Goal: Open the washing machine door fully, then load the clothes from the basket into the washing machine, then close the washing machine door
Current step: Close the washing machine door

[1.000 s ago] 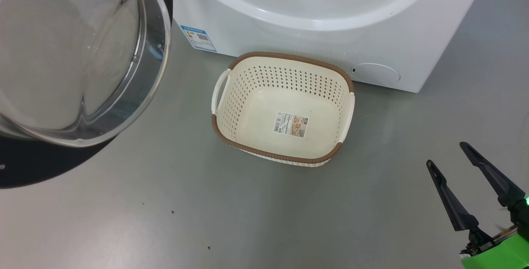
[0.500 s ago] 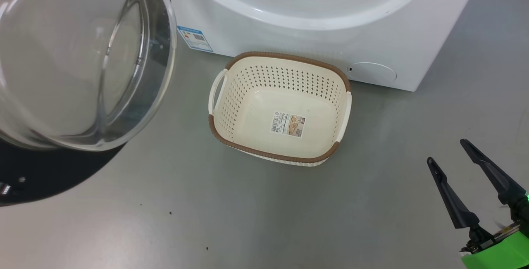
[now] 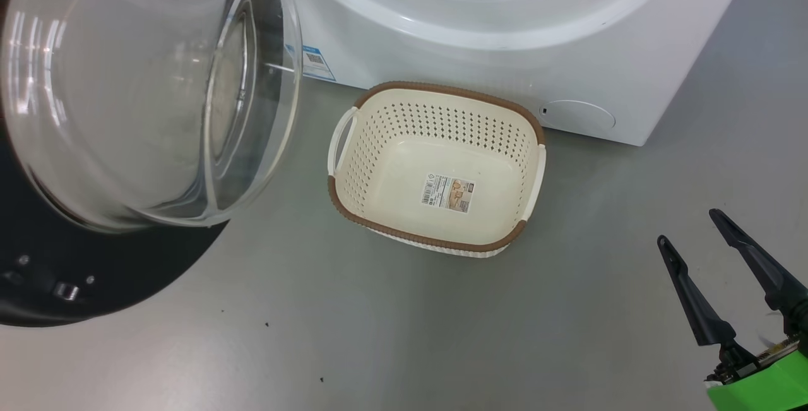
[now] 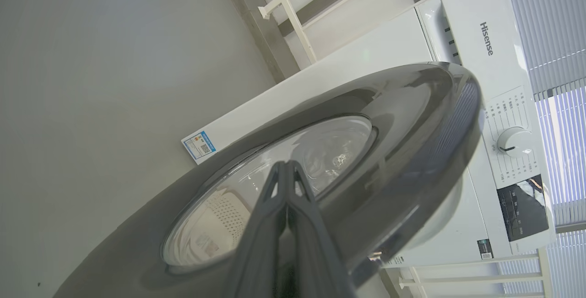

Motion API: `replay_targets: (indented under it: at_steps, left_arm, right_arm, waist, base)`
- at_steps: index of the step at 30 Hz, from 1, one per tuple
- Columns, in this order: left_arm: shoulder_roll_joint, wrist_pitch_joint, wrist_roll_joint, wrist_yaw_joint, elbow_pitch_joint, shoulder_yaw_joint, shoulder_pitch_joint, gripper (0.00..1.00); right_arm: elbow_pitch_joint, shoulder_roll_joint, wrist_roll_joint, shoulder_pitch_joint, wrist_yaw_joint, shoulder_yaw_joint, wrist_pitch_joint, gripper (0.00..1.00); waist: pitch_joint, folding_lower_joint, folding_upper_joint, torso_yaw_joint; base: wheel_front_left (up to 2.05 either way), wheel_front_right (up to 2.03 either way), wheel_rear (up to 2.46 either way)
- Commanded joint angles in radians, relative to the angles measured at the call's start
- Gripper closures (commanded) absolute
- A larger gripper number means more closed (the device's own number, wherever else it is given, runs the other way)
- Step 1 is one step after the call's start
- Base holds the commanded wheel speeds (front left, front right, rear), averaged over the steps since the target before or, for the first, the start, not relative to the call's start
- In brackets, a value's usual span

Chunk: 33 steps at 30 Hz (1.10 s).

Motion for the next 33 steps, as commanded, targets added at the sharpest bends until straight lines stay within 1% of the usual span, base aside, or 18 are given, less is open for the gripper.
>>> replay_targets:
  at_steps: [1, 5, 11, 15, 26, 33]
  left_arm:
    - [0.051, 0.019, -0.011, -0.017, -0.043, 0.026, 0.002, 1.0]
    - [0.049, 0.051, -0.005, -0.043, -0.08, -0.001, 0.026, 1.0]
    - [0.039, 0.081, 0.003, -0.065, -0.112, -0.037, 0.042, 1.0]
    - [0.021, 0.097, 0.0, -0.073, -0.14, -0.063, 0.046, 1.0]
    - [0.008, 0.145, 0.015, -0.086, -0.189, -0.127, 0.074, 1.0]
    - [-0.019, 0.161, 0.014, -0.099, -0.207, -0.161, 0.088, 1.0]
  right_arm:
    - [-0.027, -0.011, -0.011, -0.005, 0.002, 0.011, -0.002, 0.0]
    - [-0.026, -0.002, -0.014, -0.006, 0.002, 0.01, -0.005, 0.0]
    - [-0.018, 0.021, -0.018, -0.012, 0.002, 0.025, -0.01, 0.0]
    - [-0.006, 0.034, -0.019, -0.016, 0.002, 0.036, -0.012, 0.0]
    - [0.02, 0.068, -0.021, -0.012, 0.002, 0.053, -0.015, 0.0]
    - [0.021, 0.1, -0.024, -0.014, 0.002, 0.06, -0.015, 0.0]
  waist:
    - [-0.003, 0.0, -0.0001, 0.001]
    - [-0.011, 0.0, -0.0001, 0.002]
    - [-0.042, 0.0, -0.0001, -0.014]
    - [-0.063, 0.0, -0.0001, -0.028]
    - [-0.114, 0.0, -0.0001, -0.076]
    - [-0.144, 0.0, -0.0001, -0.116]
  base:
    - [0.0, 0.0, 0.0]
    - [0.0, 0.0, 0.0]
    - [0.0, 0.0, 0.0]
    - [0.0, 0.0, 0.0]
    - [0.0, 0.0, 0.0]
    - [0.0, 0.0, 0.0]
